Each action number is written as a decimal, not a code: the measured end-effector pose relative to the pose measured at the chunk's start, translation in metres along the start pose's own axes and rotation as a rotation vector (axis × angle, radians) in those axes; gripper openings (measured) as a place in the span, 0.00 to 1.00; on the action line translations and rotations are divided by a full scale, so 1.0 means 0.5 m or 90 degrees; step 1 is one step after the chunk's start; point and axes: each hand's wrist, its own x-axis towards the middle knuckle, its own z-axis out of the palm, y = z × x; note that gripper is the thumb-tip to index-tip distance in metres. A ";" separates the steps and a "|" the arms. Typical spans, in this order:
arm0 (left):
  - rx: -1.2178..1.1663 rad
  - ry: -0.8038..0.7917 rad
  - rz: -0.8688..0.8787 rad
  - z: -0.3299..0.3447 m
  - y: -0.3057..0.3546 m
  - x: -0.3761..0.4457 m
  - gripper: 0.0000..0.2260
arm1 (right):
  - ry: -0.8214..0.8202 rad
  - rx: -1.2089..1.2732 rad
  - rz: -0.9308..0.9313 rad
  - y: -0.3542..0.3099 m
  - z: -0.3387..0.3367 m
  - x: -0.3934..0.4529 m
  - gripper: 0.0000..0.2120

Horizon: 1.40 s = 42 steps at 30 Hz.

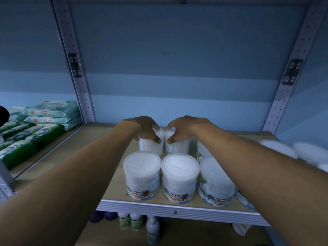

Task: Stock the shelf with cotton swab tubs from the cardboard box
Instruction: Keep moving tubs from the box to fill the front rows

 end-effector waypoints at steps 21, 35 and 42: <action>-0.102 0.020 -0.094 -0.009 0.003 0.002 0.33 | -0.056 0.056 -0.028 0.023 -0.010 0.035 0.37; -0.107 -0.035 -0.133 -0.024 -0.003 0.010 0.34 | 0.003 0.048 0.050 0.007 -0.019 0.042 0.31; -0.133 -0.045 -0.181 -0.025 0.027 0.008 0.33 | -0.030 0.034 0.001 0.024 -0.028 0.056 0.30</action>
